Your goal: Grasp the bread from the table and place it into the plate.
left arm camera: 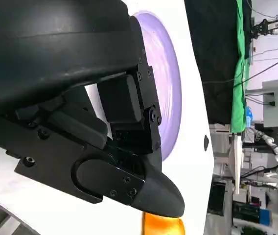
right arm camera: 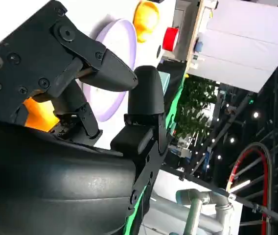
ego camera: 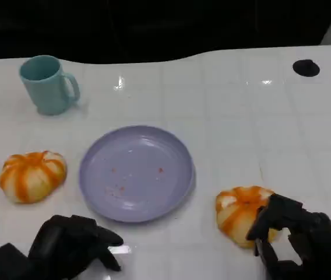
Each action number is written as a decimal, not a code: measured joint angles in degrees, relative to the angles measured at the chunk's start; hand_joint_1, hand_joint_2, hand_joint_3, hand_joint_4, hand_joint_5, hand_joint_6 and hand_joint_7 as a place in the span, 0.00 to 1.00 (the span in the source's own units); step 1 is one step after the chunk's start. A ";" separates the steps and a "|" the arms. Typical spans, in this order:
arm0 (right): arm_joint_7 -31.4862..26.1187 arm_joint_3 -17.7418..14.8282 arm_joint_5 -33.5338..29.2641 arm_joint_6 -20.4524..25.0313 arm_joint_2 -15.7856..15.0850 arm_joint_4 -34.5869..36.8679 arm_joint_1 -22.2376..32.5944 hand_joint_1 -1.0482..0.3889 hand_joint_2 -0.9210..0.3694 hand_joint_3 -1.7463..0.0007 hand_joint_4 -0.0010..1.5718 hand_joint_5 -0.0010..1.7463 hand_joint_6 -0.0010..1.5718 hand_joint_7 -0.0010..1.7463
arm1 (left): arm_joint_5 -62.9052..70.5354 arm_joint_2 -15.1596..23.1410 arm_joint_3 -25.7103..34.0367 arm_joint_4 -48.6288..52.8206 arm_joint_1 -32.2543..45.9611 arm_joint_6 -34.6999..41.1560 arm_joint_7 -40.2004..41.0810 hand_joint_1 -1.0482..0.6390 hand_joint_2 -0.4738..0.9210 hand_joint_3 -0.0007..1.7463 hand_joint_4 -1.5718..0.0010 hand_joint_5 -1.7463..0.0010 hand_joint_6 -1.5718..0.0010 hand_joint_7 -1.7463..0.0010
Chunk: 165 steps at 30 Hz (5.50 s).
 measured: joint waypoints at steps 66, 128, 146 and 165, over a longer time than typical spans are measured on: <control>-2.71 13.19 -58.37 38.29 -25.66 -33.19 -8.81 0.30 0.00 0.99 0.05 0.08 0.13 0.00 | -0.19 -1.12 -0.35 -2.45 1.38 -0.25 -0.18 0.00 0.99 0.00 0.12 0.51 0.00 0.88; -39.17 17.08 -42.23 21.41 -7.00 1.67 -27.88 0.69 0.62 0.09 0.64 1.00 0.52 0.94 | 0.57 -1.22 -0.64 -2.13 1.31 -0.50 0.39 0.00 1.00 0.01 0.12 0.51 0.00 0.87; -42.22 21.56 -43.05 21.22 4.73 25.95 -41.46 0.67 0.44 0.28 0.52 0.94 0.52 0.68 | 1.02 -1.22 -0.73 -1.56 1.11 -0.86 1.04 0.00 0.99 0.00 0.11 0.52 0.00 0.86; -32.97 25.63 -44.93 31.26 2.70 20.49 -41.49 0.34 0.00 0.88 0.00 0.27 0.21 0.01 | 1.29 -1.22 -1.26 -1.60 1.15 -1.04 1.73 0.00 1.00 0.00 0.11 0.52 0.00 0.86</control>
